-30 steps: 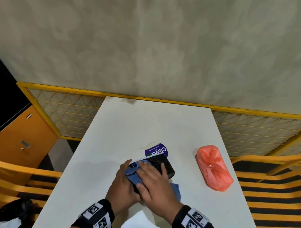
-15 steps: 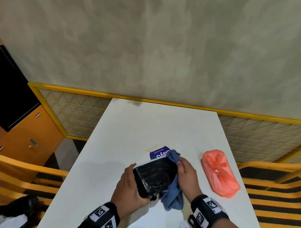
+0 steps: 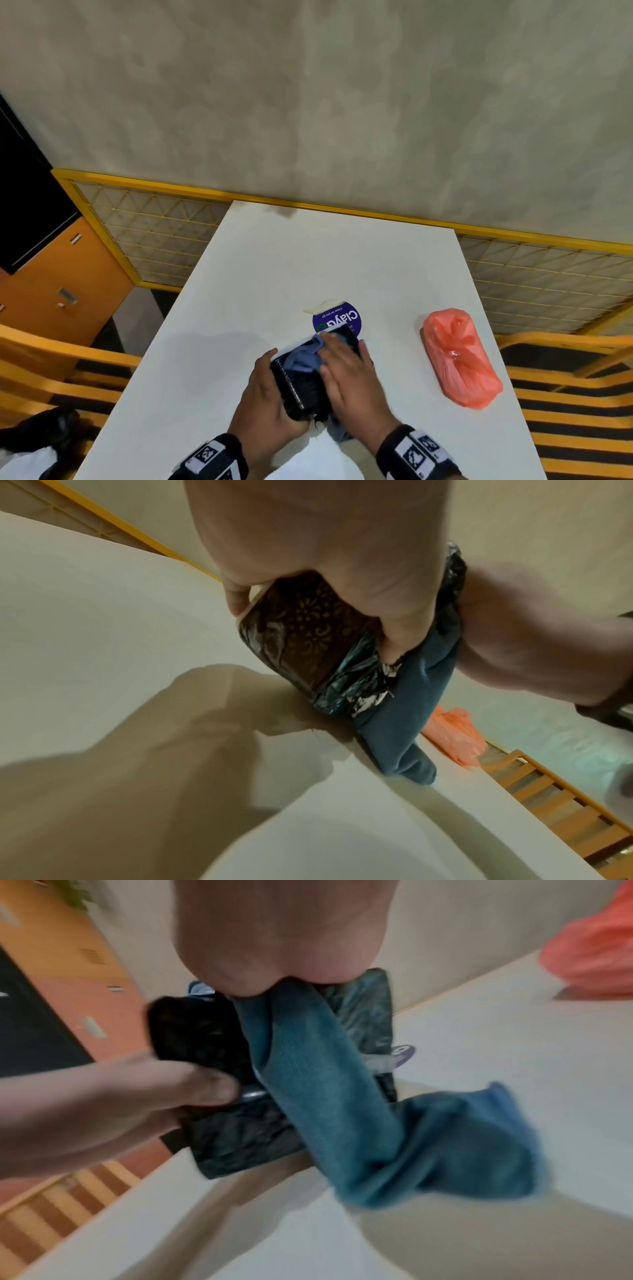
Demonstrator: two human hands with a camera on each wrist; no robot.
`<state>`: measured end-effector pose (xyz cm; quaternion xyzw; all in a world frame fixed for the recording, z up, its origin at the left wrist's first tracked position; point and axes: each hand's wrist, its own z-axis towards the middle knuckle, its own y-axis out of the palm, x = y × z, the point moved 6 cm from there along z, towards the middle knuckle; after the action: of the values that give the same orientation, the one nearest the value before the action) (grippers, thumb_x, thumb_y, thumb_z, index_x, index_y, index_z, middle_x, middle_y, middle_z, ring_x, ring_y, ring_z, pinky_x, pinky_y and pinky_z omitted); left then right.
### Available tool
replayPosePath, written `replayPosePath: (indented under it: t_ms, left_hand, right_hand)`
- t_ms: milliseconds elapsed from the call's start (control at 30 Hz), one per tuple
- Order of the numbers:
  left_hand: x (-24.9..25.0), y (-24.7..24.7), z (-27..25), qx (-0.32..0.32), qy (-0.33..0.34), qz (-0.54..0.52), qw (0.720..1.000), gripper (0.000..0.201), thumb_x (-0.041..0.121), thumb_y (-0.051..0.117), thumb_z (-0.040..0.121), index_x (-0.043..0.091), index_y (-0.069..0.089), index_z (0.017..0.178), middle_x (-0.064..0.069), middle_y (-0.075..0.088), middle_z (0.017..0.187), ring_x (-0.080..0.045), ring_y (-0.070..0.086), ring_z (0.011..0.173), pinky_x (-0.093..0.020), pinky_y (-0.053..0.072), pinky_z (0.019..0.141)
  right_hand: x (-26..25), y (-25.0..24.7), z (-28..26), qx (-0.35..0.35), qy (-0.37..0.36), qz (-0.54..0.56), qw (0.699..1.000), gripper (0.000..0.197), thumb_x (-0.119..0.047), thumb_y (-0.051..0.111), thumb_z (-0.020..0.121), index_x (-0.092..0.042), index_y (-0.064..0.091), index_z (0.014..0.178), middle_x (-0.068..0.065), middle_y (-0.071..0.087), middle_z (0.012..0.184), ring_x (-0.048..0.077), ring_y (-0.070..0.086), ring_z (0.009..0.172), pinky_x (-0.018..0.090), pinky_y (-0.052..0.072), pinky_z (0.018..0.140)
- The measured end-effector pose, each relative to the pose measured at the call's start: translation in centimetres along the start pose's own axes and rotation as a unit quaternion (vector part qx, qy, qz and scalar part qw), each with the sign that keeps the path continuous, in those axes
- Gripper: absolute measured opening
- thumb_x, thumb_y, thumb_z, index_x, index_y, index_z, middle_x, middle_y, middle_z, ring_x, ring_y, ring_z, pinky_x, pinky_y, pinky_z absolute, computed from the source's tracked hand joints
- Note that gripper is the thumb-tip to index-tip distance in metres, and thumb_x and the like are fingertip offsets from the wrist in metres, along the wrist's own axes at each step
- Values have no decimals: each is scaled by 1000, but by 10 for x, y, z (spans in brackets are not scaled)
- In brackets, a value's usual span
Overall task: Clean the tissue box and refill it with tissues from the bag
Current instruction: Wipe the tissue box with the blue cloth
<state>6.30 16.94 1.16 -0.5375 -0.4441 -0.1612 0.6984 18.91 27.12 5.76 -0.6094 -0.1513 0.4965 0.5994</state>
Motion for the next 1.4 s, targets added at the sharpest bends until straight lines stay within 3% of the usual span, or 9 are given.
replayPosePath:
  t_ms: [200,367,533,667,833,933,1100,1233,1400]
  left_hand:
    - [-1,-3,-6,-28,-33,-10,999,143,65,86,45,26,0,151,11,35,143,-7,42,131,-28,40,111]
    - [0,-2,-14,-20,-108,-15,994,167,77,84,33,26,-21,152,9,13,156,-15,22,145,-46,27,120]
    - [-16,-3,-16,54,-129,17,990,150,77,80,37,17,10,155,-6,42,144,-29,50,129,-54,40,108]
    - [-12,-8,-12,66,-80,24,994,127,69,85,39,21,30,142,2,54,125,-27,63,107,-51,53,91]
    - [-18,-8,-8,40,-70,-22,996,123,72,87,39,30,28,138,10,49,124,-18,59,111,-44,56,89]
    - [-13,-8,-7,37,-69,-25,997,125,70,88,40,26,27,140,13,44,123,-12,58,111,-37,56,92]
    - [-20,-1,-2,21,-96,-55,994,81,57,76,57,45,40,128,27,63,111,-6,67,101,-24,50,85]
    - [-13,-6,-6,41,-108,-19,993,88,59,79,53,47,31,126,17,66,108,-12,71,90,-32,57,79]
    - [1,-10,-3,36,-109,0,993,104,65,84,44,34,35,130,15,66,110,-20,71,96,-35,57,80]
  right_hand:
    - [25,-4,4,33,35,20,999,42,-30,32,100,-16,57,131,-1,47,148,14,39,138,20,11,116]
    - [14,7,1,37,19,-10,999,37,-26,39,97,-14,62,123,6,53,143,25,47,134,41,40,108]
    - [1,13,1,34,6,-55,998,38,-28,41,94,-17,65,121,3,55,141,22,49,132,42,42,107]
    - [11,9,0,27,-4,-57,998,38,-27,40,94,-17,62,123,3,53,143,21,47,133,42,37,110]
    - [55,-14,0,100,148,131,975,36,-13,44,101,-13,55,135,1,54,139,20,50,129,9,25,106]
    - [34,-25,1,136,105,166,971,38,-8,46,100,-15,54,137,-9,51,139,7,46,132,16,30,110]
    - [-46,27,-9,-17,-119,-78,990,43,-33,51,84,-27,57,126,-4,56,140,15,49,131,42,39,108]
    - [-22,26,-3,-18,-76,-113,990,41,-37,47,91,-24,58,128,-3,51,145,16,46,135,44,23,110]
    - [19,6,5,-11,3,-105,994,45,-31,39,95,-18,60,132,1,50,146,18,44,136,47,35,113]
